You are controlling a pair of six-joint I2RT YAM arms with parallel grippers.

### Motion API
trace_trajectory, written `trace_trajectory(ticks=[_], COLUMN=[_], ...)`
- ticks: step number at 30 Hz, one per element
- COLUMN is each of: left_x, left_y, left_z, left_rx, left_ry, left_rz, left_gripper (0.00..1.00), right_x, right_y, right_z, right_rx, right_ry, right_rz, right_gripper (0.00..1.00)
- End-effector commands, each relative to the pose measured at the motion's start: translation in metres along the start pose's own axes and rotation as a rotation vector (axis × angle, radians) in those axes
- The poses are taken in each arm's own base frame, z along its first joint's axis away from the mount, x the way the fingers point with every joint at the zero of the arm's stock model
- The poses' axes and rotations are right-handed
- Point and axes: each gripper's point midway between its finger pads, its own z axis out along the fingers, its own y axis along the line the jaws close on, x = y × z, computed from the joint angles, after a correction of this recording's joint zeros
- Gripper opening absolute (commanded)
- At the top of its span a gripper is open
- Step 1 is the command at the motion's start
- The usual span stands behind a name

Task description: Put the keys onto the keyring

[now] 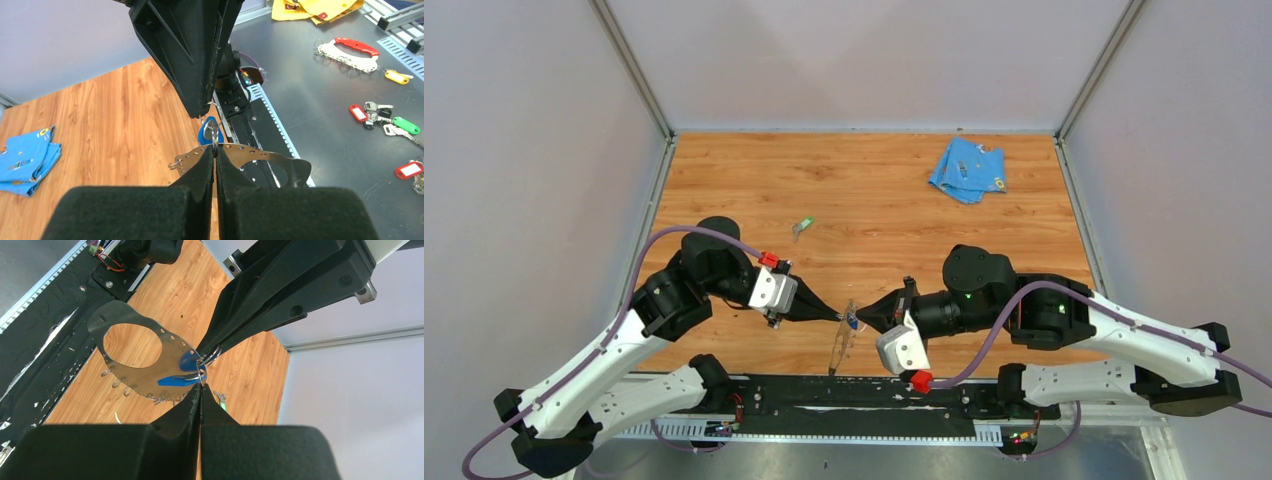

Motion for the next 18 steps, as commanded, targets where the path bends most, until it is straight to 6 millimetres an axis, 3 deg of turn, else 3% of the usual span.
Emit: trace_trajectory(ticks=[1,18], left_x=[-0.0110,-0.0103], left_y=[0.0007,0.0057], left_z=[-0.0026,-0.0029], left_rx=[-0.007,-0.033], left_ry=[-0.007,0.002], left_rz=[0.038,0.031], left_gripper=[0.00,0.00], right_x=[-0.0111,-0.0113], right_y=[-0.0112,-0.0124], right_z=[-0.0058,-0.0028], right_rx=[0.036,0.041], right_ry=[-0.017,-0.015], right_rz=[-0.003,0.008], right_gripper=[0.00,0.00])
